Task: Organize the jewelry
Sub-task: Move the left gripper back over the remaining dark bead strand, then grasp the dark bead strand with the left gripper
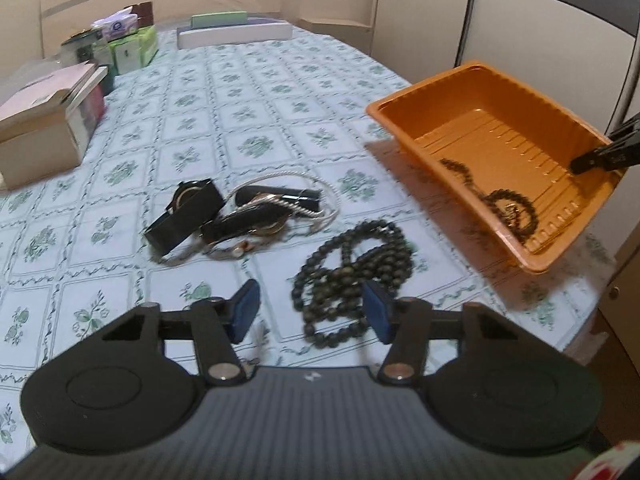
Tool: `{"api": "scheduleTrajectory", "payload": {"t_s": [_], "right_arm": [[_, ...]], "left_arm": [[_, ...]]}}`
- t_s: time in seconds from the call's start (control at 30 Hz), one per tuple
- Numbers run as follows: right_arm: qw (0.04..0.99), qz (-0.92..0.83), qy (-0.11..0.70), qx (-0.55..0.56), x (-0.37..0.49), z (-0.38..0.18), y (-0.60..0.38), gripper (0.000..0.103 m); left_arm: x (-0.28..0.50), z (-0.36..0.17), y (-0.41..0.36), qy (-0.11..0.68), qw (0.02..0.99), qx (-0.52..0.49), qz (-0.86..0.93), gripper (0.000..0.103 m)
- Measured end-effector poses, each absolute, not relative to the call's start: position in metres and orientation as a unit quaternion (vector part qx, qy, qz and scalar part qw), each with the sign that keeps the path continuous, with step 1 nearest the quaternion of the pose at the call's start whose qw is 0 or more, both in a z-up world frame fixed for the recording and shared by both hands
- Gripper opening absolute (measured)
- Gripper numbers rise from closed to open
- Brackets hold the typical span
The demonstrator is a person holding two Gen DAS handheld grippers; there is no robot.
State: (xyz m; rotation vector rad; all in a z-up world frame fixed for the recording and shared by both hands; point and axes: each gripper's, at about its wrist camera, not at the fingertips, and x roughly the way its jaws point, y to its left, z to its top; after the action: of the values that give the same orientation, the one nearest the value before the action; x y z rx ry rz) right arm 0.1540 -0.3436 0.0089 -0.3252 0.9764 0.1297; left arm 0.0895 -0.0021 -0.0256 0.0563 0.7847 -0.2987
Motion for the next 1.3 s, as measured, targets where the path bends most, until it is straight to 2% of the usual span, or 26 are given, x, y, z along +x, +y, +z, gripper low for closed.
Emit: {"api": "scheduleTrajectory", "payload": {"t_s": [0.07, 0.13, 0.27, 0.53, 0.6, 0.63, 0.83, 1.3], "right_arm": [[0.868, 0.062, 0.467, -0.155, 0.154, 0.009, -0.343, 0.003], [0.868, 0.063, 0.467, -0.155, 0.154, 0.009, -0.343, 0.003], [0.868, 0.063, 0.467, -0.156, 0.154, 0.009, -0.343, 0.003], [0.868, 0.063, 0.467, -0.155, 0.154, 0.009, -0.343, 0.003], [0.868, 0.062, 0.467, -0.156, 0.154, 0.009, -0.343, 0.003], [0.868, 0.062, 0.467, -0.155, 0.154, 0.009, -0.343, 0.003], [0.868, 0.063, 0.466, -0.156, 0.154, 0.009, -0.343, 0.003], [0.869, 0.062, 0.466, -0.157, 0.153, 0.009, -0.343, 0.003]], "left_arm": [[0.088, -0.026, -0.004, 0.379, 0.913, 0.041, -0.144, 0.036], [0.087, -0.028, -0.009, 0.377, 0.913, 0.051, -0.147, 0.035], [0.087, -0.033, -0.014, 0.385, 0.908, 0.055, -0.155, 0.021], [0.092, -0.050, -0.015, 0.404, 0.900, 0.076, -0.143, 0.019], [0.092, -0.049, -0.014, 0.406, 0.899, 0.075, -0.147, 0.014], [0.092, -0.049, -0.014, 0.407, 0.898, 0.076, -0.150, 0.006], [0.090, -0.037, -0.010, 0.401, 0.899, 0.075, -0.157, 0.006], [0.102, 0.036, 0.005, 0.327, 0.925, 0.092, -0.172, 0.006]]}}
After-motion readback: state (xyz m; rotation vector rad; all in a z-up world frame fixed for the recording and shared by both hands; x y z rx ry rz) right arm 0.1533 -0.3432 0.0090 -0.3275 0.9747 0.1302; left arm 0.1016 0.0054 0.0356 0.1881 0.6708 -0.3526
